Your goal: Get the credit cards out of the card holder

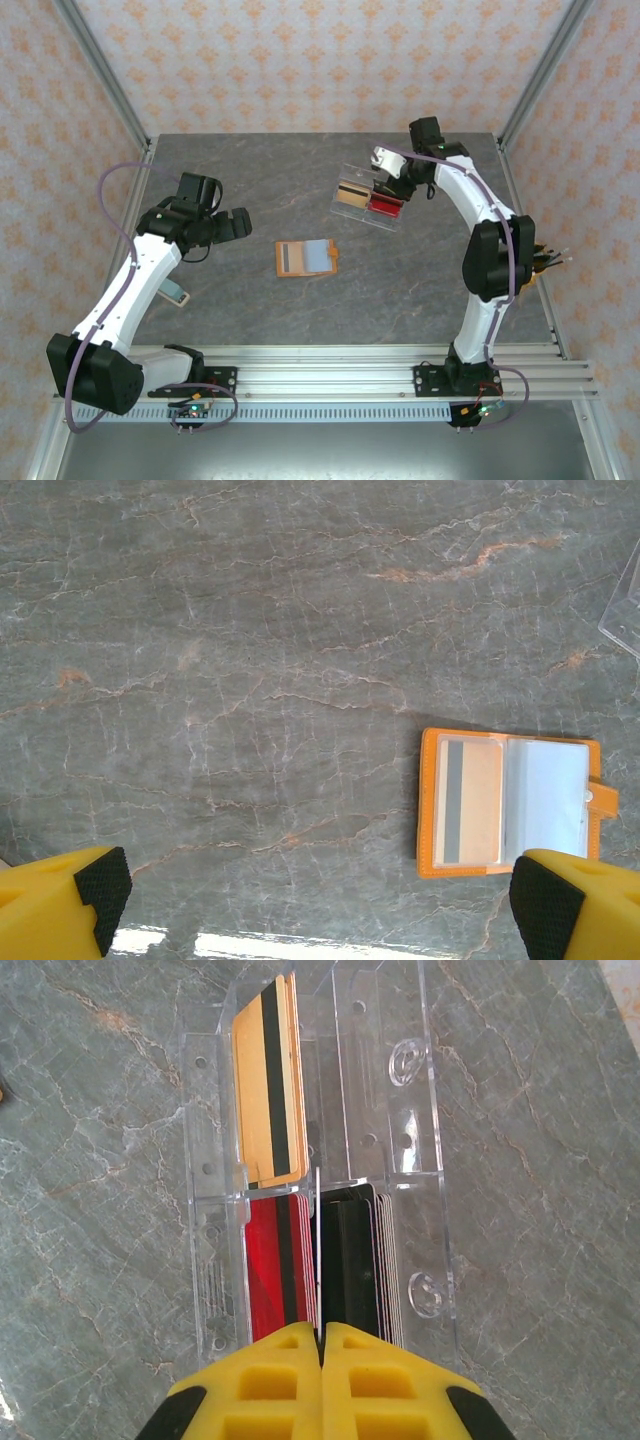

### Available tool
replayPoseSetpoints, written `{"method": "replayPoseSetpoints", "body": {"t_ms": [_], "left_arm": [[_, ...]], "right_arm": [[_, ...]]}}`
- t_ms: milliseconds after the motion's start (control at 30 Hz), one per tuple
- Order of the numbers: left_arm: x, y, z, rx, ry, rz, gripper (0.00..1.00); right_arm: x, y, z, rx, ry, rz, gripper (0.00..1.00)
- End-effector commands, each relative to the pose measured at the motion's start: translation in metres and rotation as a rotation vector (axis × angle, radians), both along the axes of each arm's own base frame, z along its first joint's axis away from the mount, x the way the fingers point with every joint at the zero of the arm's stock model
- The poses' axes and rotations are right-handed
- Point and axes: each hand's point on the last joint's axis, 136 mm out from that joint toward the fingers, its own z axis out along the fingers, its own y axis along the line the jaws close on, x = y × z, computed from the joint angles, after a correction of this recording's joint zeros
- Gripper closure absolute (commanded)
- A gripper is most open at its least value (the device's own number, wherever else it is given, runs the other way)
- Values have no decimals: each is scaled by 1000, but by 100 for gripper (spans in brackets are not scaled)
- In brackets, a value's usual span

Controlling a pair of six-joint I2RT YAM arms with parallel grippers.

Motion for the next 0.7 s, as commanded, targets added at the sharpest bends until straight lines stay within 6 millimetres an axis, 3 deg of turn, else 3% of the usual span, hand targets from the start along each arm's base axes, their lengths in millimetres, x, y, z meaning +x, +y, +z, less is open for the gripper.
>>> {"method": "replayPoseSetpoints", "body": {"t_ms": [0,667], "left_arm": [[2,2,-3,10,-3,-11,0],[3,-3,-6,-14,4,-31,0]], "right_arm": [[11,-2,5,-2,-35,-10,100],[21,-11,-24,-36,-5,-18,100]]}}
